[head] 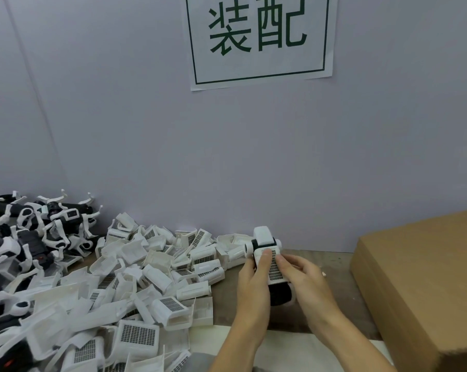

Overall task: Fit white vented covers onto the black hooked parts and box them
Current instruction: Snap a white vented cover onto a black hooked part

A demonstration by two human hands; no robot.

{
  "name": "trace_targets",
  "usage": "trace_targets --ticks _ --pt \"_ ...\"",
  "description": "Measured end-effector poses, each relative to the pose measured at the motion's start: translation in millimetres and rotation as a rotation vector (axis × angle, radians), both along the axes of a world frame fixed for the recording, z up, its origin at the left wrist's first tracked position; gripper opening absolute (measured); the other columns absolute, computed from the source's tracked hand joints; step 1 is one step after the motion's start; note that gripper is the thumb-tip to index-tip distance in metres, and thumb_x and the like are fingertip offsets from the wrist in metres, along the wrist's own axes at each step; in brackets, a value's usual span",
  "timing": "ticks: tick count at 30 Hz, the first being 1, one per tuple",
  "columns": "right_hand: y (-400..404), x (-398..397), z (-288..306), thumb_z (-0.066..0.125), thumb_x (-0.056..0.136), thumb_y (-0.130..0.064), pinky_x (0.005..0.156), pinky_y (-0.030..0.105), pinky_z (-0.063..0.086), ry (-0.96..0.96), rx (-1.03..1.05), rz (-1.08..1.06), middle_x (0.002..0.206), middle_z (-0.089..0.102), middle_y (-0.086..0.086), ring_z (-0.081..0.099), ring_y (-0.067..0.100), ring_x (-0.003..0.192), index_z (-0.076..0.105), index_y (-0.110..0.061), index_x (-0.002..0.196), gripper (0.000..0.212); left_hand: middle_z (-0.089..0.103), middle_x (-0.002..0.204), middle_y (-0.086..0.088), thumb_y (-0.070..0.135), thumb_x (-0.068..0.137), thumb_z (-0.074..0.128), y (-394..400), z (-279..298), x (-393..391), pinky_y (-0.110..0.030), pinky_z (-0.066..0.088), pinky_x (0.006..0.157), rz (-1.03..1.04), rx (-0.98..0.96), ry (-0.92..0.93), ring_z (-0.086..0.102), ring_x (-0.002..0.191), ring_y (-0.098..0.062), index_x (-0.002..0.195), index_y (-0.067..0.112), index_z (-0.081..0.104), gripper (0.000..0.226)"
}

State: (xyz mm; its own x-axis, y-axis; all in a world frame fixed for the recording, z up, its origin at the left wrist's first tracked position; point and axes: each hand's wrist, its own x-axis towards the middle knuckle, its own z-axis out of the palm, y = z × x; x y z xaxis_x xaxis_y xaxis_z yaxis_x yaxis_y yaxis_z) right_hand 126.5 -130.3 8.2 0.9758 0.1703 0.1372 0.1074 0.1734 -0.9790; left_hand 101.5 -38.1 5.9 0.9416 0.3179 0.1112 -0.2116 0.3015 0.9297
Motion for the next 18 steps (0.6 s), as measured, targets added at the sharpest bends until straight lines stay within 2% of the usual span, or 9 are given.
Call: trace_targets --ticks 2,3,6,8,12,16,18 --pt "-1.2 0.8 -0.6 0.069 0.079 -0.049 0.077 0.037 0.060 0.040 -0.027 0.046 0.095 0.078 0.004 0.075 0.020 0.091 0.076 -0.016 0.101 0.040 0.078 0.097 -0.005 0.033 0.100 0.057 1.2 -2.0 0.9 -0.026 0.058 0.070 0.016 0.024 -0.012 0.075 0.088 -0.015 0.111 0.015 0.072 0.026" --pt "-1.7 0.0 0.4 0.065 0.074 -0.057 0.074 0.039 0.059 0.041 -0.054 0.071 0.093 0.078 0.005 0.075 0.022 0.089 0.079 -0.019 0.095 0.046 0.078 0.094 -0.004 0.033 0.100 0.057 1.4 -2.2 1.2 -0.022 0.056 0.067 0.022 0.034 -0.019 0.075 0.085 -0.014 0.109 0.013 0.072 0.027" --pt "-1.5 -3.9 3.1 0.057 0.070 -0.067 0.056 0.028 0.055 0.043 -0.048 0.076 0.086 0.078 0.003 0.075 0.017 0.080 0.079 -0.036 0.085 0.042 0.078 0.094 -0.007 0.032 0.102 0.053 -1.5 -1.5 0.0 -0.022 0.057 0.069 -0.002 0.124 -0.056 0.075 0.089 -0.019 0.106 0.012 0.074 0.029" --pt "-0.4 -4.6 3.9 0.059 0.074 -0.063 0.052 0.025 0.055 0.056 0.011 0.050 0.084 0.078 0.003 0.076 0.016 0.078 0.079 -0.037 0.083 0.034 0.078 0.093 -0.008 0.031 0.103 0.051 -3.0 -1.3 -0.1 -0.021 0.055 0.067 -0.007 0.157 -0.075 0.075 0.088 -0.018 0.105 0.011 0.075 0.031" --pt "-1.6 -2.4 5.4 0.066 0.087 -0.039 0.061 0.030 0.059 0.103 0.135 0.057 0.091 0.078 0.013 0.076 0.024 0.085 0.082 -0.022 0.087 0.024 0.077 0.093 -0.013 0.032 0.104 0.048 -2.7 -1.6 0.8 -0.025 0.057 0.069 -0.031 0.165 -0.066 0.074 0.088 -0.022 0.103 0.006 0.074 0.037" --pt "-3.9 -1.4 5.4 0.069 0.077 -0.038 0.061 0.034 0.059 0.115 0.173 0.049 0.090 0.077 0.014 0.076 0.026 0.084 0.082 -0.022 0.085 0.022 0.077 0.096 -0.016 0.035 0.103 0.049 -3.0 -0.8 0.3 -0.025 0.057 0.069 -0.070 0.157 -0.045 0.074 0.087 -0.022 0.104 0.002 0.073 0.040" --pt "-4.8 -0.3 4.9 0.068 0.081 -0.036 0.062 0.036 0.059 0.110 0.164 0.028 0.088 0.077 0.014 0.076 0.025 0.081 0.082 -0.023 0.081 0.019 0.077 0.096 -0.014 0.035 0.103 0.049 -2.8 -1.3 0.5 -0.024 0.056 0.068 -0.081 0.156 -0.036 0.074 0.088 -0.021 0.106 0.003 0.073 0.040"
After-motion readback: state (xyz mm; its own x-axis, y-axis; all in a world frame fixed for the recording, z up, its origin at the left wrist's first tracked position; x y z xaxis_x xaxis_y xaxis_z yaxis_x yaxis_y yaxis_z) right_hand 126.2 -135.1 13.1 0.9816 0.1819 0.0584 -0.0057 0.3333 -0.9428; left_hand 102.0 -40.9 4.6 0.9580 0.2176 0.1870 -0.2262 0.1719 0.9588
